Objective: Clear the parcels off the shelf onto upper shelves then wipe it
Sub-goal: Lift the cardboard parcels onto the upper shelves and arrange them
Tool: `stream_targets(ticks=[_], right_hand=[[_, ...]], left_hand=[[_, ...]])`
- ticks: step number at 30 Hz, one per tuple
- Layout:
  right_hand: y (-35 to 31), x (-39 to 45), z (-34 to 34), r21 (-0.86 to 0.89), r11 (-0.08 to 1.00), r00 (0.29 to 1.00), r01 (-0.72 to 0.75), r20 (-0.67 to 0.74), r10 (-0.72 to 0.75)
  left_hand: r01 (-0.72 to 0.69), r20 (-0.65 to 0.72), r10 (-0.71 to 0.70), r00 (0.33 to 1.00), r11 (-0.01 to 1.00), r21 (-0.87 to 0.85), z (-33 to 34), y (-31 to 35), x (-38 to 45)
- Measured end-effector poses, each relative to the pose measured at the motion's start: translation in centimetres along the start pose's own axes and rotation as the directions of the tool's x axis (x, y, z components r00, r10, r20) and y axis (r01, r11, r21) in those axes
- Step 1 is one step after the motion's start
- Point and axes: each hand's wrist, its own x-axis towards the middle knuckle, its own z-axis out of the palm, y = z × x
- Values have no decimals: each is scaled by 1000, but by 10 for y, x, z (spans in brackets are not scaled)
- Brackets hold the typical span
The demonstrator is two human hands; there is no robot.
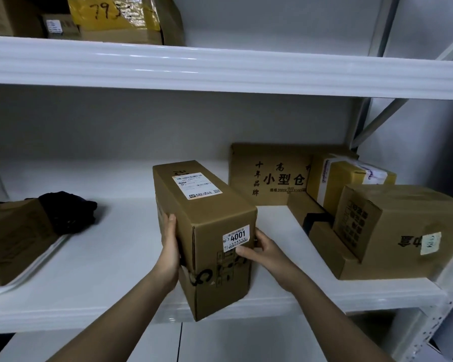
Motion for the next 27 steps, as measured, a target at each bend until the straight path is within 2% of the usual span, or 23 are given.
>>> stream_targets(ticks=[3,7,10,17,22,27], right_hand=[[2,2,12,81,996,997,-26,80,20],[3,-3,29,281,957,998,-68,25,63],[-1,-7,36,259,965,997,-47,-44,61],[-14,-21,74,99,994,977,39,-211,-18],[-19,-31,105,245,966,976,89,-213,-36],[-39,-53,133,294,946,931,135,-366,-19]], left_hand=[[87,-28,-89,996,995,-50,6,-12,-17],[167,-21,-167,986,986,-29,6,-16,-29],[188,9,-188,982,982,-12,-1,-13,-27],[160,196,-146,970,986,-54,-35,7,-26],[83,250,-81,965,997,0,-53,17,-33],[-163,329,136,935,985,57,-74,31,-46]])
